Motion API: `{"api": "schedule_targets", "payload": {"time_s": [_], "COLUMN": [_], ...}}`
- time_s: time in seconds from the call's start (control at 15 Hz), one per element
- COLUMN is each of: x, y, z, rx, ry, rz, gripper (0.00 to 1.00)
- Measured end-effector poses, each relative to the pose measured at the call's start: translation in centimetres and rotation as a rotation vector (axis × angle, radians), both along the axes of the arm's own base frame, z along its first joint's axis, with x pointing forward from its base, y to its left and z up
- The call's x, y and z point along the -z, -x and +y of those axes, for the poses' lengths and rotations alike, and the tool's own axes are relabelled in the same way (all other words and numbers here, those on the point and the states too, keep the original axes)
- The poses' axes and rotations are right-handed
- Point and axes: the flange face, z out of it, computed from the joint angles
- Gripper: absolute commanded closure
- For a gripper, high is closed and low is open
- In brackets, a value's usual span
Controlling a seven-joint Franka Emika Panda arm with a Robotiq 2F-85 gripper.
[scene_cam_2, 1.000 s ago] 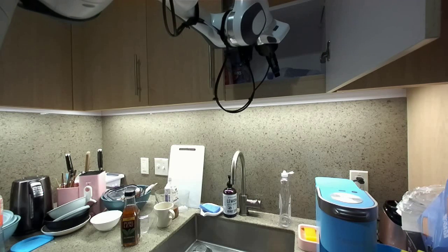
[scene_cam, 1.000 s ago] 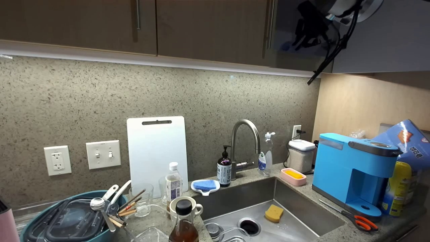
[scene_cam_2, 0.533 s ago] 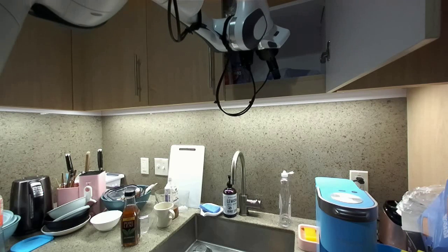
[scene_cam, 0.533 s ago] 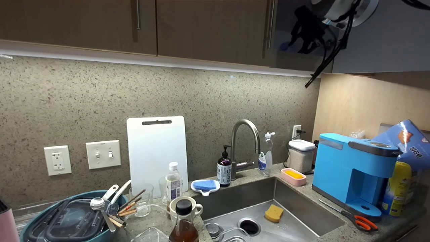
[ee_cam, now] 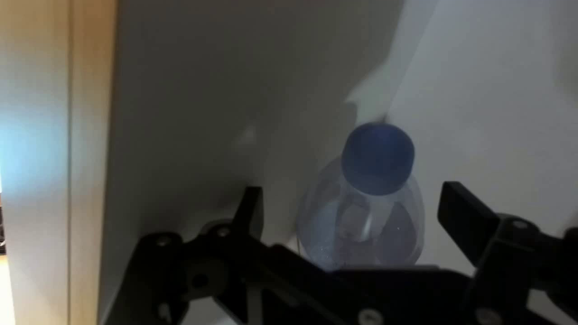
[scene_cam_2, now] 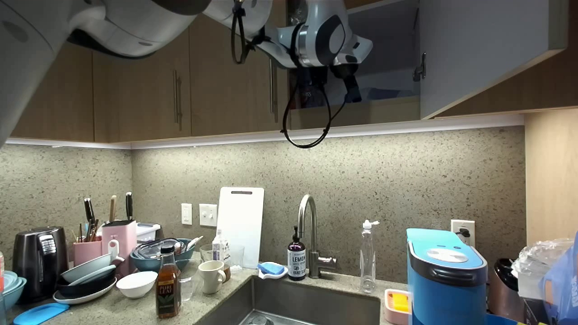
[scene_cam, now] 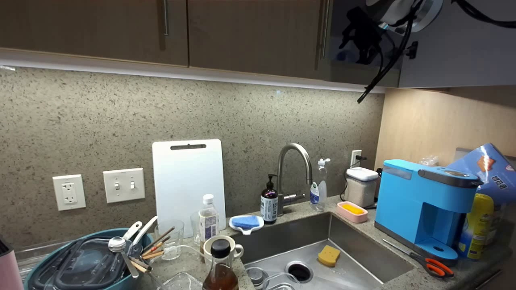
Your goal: Remove the water bottle from the open upper cabinet and place it on the counter in front of the sink
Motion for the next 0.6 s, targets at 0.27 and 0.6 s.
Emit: {"api": "schedule_targets", "payload": {"time_s": [0.27,0.6], "x": [0.03,-0.1], "y": [-0.52,-0.76], "z": [0.23,0.62], "rx": [-0.005,-0.011], "ry": [0.003,0.004], "rz": [-0.005,-0.013], "gripper": [0.0,0.0]}}
